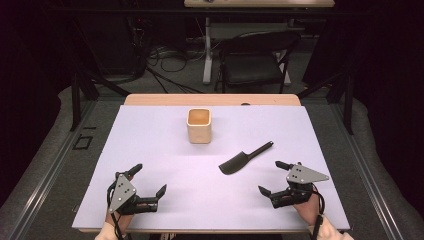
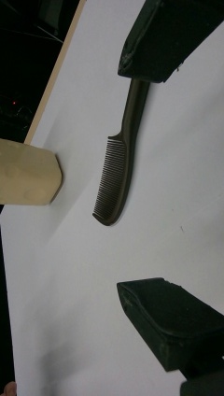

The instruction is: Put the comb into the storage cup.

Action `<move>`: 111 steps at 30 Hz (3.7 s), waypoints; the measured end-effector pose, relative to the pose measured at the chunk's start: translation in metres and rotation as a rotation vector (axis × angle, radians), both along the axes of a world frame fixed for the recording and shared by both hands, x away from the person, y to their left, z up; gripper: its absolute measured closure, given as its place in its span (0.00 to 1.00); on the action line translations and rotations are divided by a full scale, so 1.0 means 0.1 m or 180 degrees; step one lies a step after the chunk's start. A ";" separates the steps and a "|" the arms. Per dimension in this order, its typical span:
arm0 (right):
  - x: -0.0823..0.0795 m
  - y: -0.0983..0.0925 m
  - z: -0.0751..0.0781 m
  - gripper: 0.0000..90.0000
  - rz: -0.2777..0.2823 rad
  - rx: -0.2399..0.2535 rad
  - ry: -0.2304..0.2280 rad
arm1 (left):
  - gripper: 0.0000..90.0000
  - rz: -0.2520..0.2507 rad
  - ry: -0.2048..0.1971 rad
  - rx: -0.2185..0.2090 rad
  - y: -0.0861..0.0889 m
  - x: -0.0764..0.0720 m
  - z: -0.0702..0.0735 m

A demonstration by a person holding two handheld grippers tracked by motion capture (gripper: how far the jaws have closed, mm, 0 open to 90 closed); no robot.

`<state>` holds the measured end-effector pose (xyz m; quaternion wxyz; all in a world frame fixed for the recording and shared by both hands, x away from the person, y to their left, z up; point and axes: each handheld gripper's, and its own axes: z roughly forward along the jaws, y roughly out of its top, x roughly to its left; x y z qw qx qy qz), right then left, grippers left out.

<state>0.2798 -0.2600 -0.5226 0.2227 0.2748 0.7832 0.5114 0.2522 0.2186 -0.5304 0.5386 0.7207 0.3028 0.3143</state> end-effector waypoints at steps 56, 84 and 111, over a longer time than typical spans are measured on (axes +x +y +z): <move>0.86 0.08 -0.03 0.00 -0.0293 -0.0160 0.0163 | 0.00 -0.0024 0.0009 0.0028 -0.02 0.03 -0.02; 1.38 0.01 -0.17 0.00 -0.0502 -0.0200 0.0398 | 0.00 -0.0006 0.0030 0.0018 0.01 0.03 -0.02; 1.57 -0.08 -0.16 1.00 -0.0956 -0.0579 0.0308 | 0.00 0.0008 0.0044 0.0059 -0.01 0.03 -0.02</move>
